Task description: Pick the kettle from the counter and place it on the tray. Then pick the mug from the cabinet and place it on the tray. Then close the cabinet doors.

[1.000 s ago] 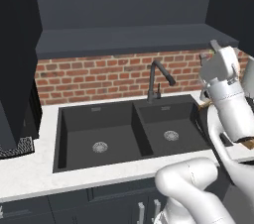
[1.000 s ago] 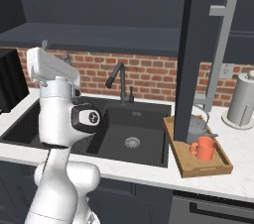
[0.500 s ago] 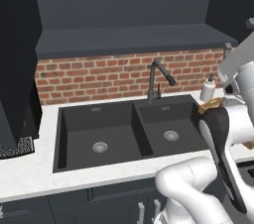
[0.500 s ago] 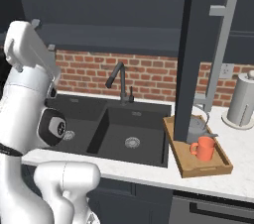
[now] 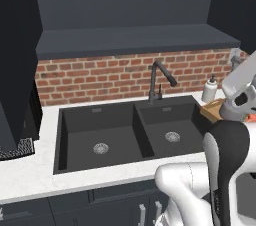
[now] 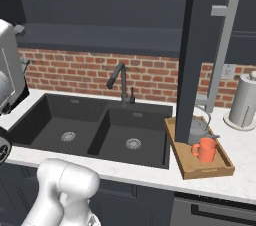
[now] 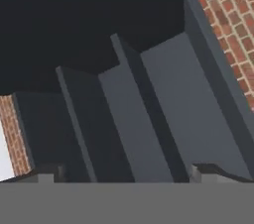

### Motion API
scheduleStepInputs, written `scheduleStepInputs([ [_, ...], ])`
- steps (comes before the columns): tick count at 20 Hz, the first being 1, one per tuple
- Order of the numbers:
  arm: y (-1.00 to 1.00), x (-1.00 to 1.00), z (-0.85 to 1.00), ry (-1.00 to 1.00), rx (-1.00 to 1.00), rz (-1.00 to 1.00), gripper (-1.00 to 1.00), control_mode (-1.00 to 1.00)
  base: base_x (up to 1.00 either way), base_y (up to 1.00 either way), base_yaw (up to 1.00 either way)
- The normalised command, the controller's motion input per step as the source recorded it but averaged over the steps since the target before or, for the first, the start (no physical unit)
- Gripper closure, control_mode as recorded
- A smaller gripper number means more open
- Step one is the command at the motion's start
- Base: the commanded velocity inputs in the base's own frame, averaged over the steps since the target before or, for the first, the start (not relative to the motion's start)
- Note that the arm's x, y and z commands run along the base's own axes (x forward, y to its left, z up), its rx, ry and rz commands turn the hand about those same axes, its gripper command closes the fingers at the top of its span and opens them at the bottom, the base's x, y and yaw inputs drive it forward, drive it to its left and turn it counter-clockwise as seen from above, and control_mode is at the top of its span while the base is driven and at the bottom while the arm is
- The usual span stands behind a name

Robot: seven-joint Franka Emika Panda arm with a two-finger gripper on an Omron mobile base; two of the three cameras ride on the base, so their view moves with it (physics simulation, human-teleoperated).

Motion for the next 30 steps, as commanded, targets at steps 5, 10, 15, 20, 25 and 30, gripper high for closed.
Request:
scheduleStepInputs([
  [5, 0.15, -0.35, -0.41, 0.00, 0.47, 0.05, -1.00, -1.00, 0.00, 0.00, 0.00],
  [10, 0.22, -0.20, -0.32, 0.00, 0.57, 0.08, -1.00, -1.00, 0.00, 0.00, 0.00],
  [15, 0.36, 0.02, -0.43, 0.01, 0.47, 0.15, -1.00, -1.00, 0.00, 0.00, 0.00],
  [20, 0.45, 0.17, -0.41, 0.00, 0.36, 0.24, -1.00, -1.00, 0.00, 0.00, 0.00],
  [25, 0.48, 0.26, -0.34, 0.02, 0.33, 0.21, -1.00, -1.00, 0.00, 0.00, 0.00],
  [30, 0.35, 0.09, -0.21, 0.21, 0.34, 0.26, -1.00, -1.00, 0.00, 0.00, 0.00],
])
